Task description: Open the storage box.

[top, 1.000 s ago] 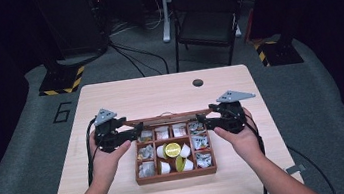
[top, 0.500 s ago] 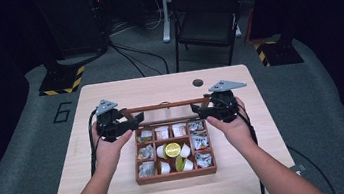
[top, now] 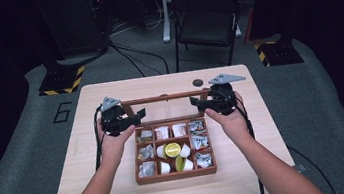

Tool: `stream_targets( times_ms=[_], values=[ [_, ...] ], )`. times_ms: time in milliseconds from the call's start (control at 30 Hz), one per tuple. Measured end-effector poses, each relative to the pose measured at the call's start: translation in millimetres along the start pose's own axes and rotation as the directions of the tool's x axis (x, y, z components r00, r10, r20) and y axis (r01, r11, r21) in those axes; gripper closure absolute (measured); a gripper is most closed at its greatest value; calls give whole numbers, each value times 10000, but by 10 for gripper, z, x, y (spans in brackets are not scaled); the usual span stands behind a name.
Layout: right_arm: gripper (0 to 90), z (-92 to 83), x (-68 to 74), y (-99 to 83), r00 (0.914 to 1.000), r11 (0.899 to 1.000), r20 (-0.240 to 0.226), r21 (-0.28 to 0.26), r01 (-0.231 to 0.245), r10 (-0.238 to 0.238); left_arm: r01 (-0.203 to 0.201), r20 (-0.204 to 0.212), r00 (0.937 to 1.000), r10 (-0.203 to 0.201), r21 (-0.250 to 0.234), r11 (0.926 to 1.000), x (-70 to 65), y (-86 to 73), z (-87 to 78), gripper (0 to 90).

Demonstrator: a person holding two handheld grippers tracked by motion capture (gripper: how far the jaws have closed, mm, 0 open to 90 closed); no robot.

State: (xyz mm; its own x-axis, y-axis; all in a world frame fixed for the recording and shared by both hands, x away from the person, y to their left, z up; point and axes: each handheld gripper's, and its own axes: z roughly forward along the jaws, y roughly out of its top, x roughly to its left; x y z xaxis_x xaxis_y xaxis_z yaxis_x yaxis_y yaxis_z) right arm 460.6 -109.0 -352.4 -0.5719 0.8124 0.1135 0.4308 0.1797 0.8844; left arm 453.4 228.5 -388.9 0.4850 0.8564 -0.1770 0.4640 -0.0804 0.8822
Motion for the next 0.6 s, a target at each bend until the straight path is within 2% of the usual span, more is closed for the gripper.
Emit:
stream_targets(
  times_ms=[233,467,600],
  values=[
    [348,96,-70,-29,9999,9999,17,-17,-104,104,65,-142,9999,-69,-279,9996,17,-11,72,288],
    [348,243,-154,-163,9995,9995,35,83,-314,314,37,-163,9999,-38,-121,9999,48,-30,136,293],
    [350,318,-194,-231,9989,9989,-39,32,-470,470,125,-185,9997,-129,-214,9997,67,-37,171,293]
  ],
)
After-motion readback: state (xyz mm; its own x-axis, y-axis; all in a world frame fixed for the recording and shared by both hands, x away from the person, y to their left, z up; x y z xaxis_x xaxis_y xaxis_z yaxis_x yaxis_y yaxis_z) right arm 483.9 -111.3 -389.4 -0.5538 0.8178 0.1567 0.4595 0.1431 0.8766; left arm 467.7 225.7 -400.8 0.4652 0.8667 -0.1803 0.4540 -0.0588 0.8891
